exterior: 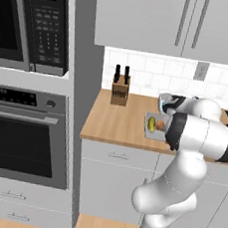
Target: Take the meat container that has the fish and place it on the second highest rack of the freezer. Then take the vegetable container that has the onion and cucumber and place it on the highest rack of the freezer.
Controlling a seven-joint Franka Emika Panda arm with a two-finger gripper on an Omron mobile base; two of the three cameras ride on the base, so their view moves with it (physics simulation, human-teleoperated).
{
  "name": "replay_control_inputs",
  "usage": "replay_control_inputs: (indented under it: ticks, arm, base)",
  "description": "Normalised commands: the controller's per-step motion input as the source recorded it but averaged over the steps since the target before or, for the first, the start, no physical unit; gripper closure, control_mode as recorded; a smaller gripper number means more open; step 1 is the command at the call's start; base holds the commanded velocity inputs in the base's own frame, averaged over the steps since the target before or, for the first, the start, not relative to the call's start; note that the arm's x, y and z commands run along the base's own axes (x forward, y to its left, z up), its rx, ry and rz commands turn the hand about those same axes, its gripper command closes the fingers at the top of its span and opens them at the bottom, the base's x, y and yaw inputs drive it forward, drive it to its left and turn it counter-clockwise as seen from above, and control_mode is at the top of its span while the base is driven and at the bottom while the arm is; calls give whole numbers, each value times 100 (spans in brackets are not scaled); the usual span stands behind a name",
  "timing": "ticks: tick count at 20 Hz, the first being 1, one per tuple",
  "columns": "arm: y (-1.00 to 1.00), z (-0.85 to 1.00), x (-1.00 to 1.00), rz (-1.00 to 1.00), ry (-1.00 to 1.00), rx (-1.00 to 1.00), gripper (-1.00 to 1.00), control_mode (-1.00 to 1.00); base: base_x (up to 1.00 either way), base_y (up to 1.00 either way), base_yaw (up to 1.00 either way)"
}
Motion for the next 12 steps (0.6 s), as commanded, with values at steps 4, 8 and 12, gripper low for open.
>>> replay_control_inputs:
  ticks: [4, 8, 12]
  arm:
    - [-1, -19, 21, 0, 0, 0, -100, -100]
    - [0, -20, 20, 0, 0, 0, -100, -100]
    - [0, -19, 14, 0, 0, 0, -100, -100]
  base:
    - [0, 0, 0]
    - [0, 0, 0]
    - [0, 0, 0]
